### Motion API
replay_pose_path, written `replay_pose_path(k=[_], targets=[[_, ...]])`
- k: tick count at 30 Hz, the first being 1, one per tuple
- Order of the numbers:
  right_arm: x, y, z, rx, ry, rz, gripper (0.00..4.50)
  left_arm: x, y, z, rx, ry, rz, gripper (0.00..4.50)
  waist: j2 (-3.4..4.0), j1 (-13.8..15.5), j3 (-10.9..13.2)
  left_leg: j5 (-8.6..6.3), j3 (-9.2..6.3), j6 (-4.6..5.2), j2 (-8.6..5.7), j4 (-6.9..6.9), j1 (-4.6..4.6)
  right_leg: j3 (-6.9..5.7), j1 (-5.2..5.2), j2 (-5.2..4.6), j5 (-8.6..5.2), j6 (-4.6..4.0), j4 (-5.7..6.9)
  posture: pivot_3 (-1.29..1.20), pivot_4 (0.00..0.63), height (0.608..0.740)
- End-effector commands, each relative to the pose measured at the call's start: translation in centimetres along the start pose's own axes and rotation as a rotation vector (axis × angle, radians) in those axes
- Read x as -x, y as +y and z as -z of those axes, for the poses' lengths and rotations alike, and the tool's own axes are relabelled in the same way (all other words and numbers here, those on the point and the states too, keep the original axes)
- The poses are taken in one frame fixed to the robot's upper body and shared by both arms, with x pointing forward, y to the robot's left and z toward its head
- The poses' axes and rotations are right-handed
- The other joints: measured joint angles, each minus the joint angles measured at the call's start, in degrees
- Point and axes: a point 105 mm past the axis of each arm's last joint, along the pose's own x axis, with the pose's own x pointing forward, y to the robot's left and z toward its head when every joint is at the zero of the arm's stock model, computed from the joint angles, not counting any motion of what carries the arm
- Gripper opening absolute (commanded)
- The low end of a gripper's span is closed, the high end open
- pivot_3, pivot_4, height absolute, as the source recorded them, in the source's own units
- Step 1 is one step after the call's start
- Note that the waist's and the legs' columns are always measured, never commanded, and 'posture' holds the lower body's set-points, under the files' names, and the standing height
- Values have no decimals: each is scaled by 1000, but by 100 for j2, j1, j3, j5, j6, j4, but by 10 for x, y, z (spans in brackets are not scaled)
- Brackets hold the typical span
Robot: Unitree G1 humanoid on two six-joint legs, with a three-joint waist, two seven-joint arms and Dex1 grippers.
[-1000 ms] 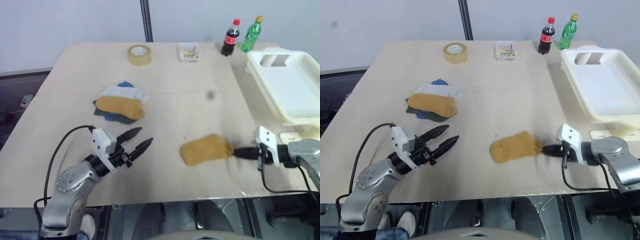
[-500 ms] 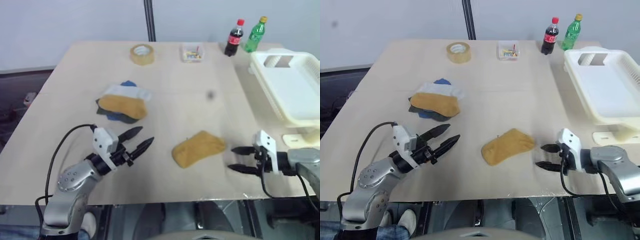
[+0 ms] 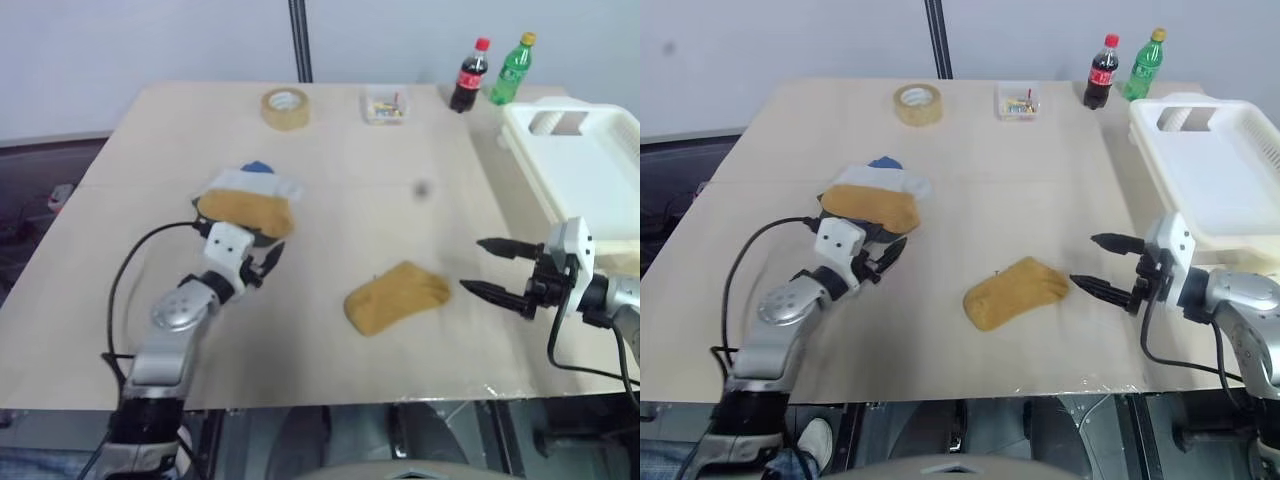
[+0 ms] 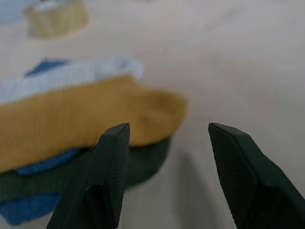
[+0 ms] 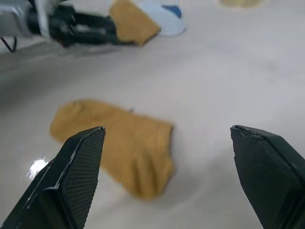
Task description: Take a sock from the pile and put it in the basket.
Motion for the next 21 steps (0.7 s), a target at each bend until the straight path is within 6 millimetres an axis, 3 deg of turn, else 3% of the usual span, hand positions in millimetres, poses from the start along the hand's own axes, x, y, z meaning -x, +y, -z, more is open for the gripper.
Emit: replay_pose_path(k=[1,9,19,20,21], targets=[[1,0,-11,44,-39,11,4364,-12,8,-9,-40,-19,-82,2819,0,-3,0,0,0,0,0,0,-1,-1,-1,0,0,0,0,0,150,740],[4,4,-5,36,-27,32,4364,-23,-4,-20,-105,-72,-32,2819,1,-22,0,0,-4,-1,1,0,-1,-1,-1,-2,1,0,4,0,150,740],[0,9,-24,54,-171,1,4364,-24,-4,-8,-158,-22,-16,2819,1,-20,0,0,-3,-1,1,0,2,-2,-1,-1,1,1,7,0,150,740],[-1,9,-24,56,-177,-2,4500,-24,-5,-8,-157,-23,-14,2403,1,-19,-1,0,-3,-1,0,0,2,-2,0,-1,1,1,7,0,150,740],[-1,10,-24,57,-182,-6,4500,-25,-5,-7,-161,-20,-12,2284,1,-19,0,0,-3,-1,1,0,2,-2,0,-2,1,1,7,0,150,740]])
